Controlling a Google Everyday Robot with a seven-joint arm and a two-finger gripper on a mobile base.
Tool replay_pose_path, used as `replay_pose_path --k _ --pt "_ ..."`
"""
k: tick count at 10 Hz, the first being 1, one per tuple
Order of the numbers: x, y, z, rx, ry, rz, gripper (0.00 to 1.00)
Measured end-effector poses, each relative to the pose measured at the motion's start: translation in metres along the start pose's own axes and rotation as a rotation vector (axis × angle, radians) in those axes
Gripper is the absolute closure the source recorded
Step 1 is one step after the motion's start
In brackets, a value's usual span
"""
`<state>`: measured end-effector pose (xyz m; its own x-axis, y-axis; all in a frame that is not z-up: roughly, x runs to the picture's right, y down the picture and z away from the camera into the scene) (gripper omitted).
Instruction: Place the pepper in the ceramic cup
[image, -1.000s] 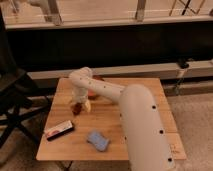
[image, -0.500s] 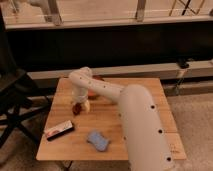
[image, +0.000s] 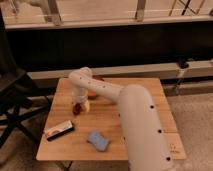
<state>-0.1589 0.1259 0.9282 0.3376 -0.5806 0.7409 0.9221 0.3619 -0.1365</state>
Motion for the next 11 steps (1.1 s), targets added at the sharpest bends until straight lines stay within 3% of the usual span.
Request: replay_pose_path --k 3,4,7,11 --pt "0.000 0.000 -0.001 0.001 0.000 0.000 0.92" --pt "0.000 0.000 -0.001 0.001 0.000 0.000 0.96" --pt "0.001 0.000 -0.005 0.003 0.003 0.004 0.97" --pt "0.017 0.015 -0.067 0.007 0.023 0.036 0.97"
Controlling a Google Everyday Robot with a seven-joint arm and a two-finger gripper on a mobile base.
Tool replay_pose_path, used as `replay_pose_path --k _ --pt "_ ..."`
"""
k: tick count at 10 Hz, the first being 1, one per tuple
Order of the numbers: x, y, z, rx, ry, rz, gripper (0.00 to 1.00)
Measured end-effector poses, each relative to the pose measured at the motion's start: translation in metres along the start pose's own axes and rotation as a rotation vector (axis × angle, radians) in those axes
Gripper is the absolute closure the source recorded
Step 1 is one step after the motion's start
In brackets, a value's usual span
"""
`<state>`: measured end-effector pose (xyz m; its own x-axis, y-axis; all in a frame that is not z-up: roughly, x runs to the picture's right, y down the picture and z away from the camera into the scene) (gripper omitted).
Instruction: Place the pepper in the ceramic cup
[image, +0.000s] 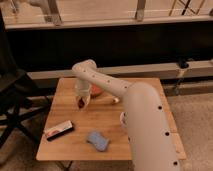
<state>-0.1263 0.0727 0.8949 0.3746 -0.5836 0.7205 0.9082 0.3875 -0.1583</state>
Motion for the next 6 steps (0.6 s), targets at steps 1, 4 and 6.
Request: replay_pose_path --k 1,4,6 --pt "0.001 0.002 -0.006 0.001 0.002 0.002 0.97" --pt "0.000 0.013 -0.013 0.015 0.002 0.022 0.97" --pt "0.012 0.040 -0.028 0.030 0.004 0.045 0.97"
